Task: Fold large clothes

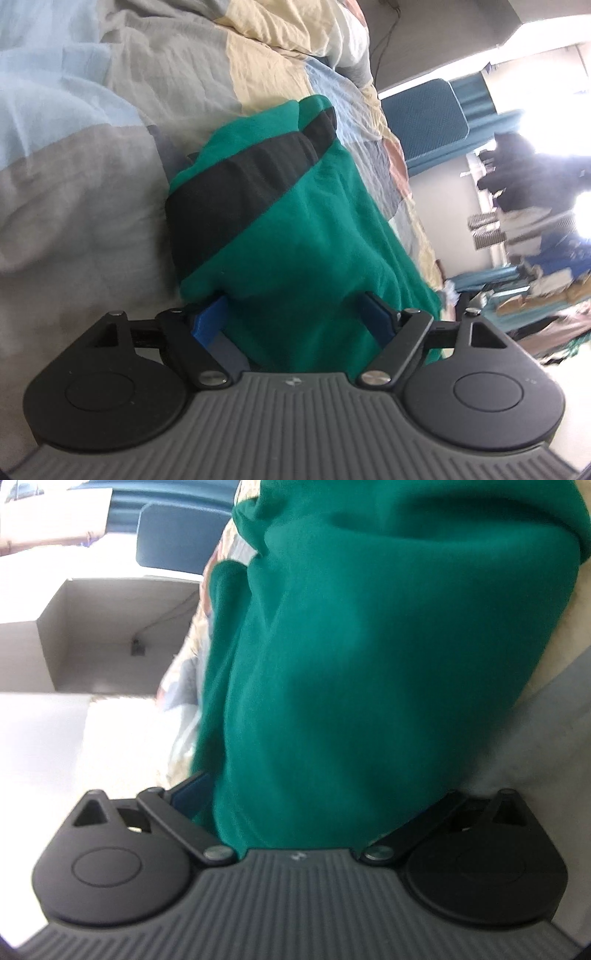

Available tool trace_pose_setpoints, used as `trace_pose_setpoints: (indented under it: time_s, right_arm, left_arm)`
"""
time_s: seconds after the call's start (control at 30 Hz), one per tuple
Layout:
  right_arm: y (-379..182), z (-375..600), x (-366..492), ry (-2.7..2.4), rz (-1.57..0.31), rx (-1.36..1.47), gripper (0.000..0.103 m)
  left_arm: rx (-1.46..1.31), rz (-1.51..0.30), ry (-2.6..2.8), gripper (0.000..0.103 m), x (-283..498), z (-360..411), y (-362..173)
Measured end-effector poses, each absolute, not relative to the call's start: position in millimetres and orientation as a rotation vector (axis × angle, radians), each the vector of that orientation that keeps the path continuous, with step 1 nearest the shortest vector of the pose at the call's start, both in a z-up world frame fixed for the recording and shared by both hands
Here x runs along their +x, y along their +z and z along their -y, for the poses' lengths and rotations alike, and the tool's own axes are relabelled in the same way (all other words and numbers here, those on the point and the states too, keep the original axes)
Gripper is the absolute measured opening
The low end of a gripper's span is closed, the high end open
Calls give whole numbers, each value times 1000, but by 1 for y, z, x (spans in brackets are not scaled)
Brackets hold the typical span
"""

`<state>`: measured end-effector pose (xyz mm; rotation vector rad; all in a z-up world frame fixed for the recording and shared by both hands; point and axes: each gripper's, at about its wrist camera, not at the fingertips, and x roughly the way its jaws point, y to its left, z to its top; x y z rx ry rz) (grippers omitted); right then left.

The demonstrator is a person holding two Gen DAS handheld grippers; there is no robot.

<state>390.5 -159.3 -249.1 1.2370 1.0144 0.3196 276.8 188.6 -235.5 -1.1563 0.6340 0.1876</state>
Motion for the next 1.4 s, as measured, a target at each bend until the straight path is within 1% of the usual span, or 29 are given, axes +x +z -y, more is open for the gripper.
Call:
trace_pose_setpoints:
  time_s: [0.1,0.23,0.43,0.57,0.77,0.83,0.97,1.03,1.1,1.13,1.3,1.4]
  right_arm:
    - [-248,167,391,331,-984,1304,103]
    - [-238,171,386,334,-933,1326,103]
    - [-237,176,379,290,-934,1231,103]
    - [-241,193,378,177,-924,1221,101]
    - [-242,197,385,181,-920,1235,101]
    - [-243,192,387,216,-931,1217,100]
    - [-248,173,405,326,-991,1189,100]
    - [-245,162,413,352,-997,1110,89]
    - [-243,163,418,347,-990,1092,82]
    - [-242,166,420,352,-985,1108,80]
    - [-231,176,425,406,-913,1197,79]
    - [-236,178,422,390,-911,1232,78]
  left_arm:
    - [-1209,-602,184,82,274,-196,-240]
    - [-1296,-579,189,82,273,-204,-248]
    - [-1374,-548,203,82,268,-210,-252]
    - [-1339,-550,234,82,262,-210,-245]
    - [-1217,-635,313,83,259,-202,-236]
    - [-1227,-661,319,83,260,-203,-242]
    - [-1281,-649,307,85,261,-208,-249]
    - [-1296,-639,298,85,261,-209,-251]
    - [-1328,-615,278,85,260,-212,-252]
    - [-1340,-601,270,85,259,-214,-253]
    - [-1395,-547,256,84,267,-218,-254]
    - [-1386,-544,243,84,278,-215,-256]
